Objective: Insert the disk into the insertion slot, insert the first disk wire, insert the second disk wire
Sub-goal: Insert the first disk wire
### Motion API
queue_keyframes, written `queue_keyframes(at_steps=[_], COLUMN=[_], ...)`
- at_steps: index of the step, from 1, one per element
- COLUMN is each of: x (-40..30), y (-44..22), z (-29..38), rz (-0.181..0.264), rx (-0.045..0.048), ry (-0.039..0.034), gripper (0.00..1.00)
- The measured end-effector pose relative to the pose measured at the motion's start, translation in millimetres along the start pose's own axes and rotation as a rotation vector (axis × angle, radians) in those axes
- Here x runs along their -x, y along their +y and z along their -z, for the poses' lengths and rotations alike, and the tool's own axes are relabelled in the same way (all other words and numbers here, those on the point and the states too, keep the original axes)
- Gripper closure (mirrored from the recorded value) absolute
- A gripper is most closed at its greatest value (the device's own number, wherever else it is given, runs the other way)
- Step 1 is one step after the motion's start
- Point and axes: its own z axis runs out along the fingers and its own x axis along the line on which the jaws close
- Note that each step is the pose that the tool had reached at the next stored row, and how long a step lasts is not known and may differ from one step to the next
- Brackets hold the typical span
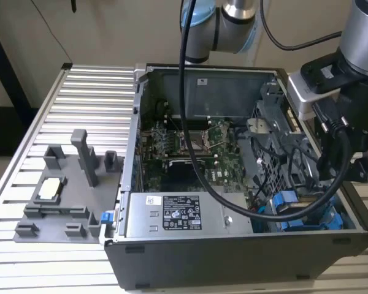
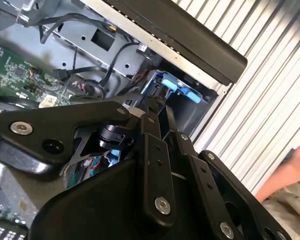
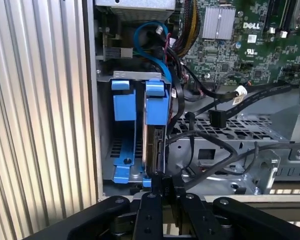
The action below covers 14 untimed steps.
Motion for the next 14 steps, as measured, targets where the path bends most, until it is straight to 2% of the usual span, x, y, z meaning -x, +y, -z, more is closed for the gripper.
queue_keyframes(at_steps=[2,6,8,11,14], x=[-0.8,-2.9,-4.0,-5.9,-7.4], y=[-0.6,-5.8,-8.4,-11.6,-13.5], z=[-0.8,-2.8,-4.0,-5.6,-7.2], rz=[-0.002,-0.006,-0.008,-0.01,-0.011], rx=[0.0158,0.0666,0.0887,0.1106,0.1245], ry=[-0.0004,-0.0012,-0.0015,-0.0018,-0.0018], gripper=[0.8,0.8,0.8,0.8,0.8])
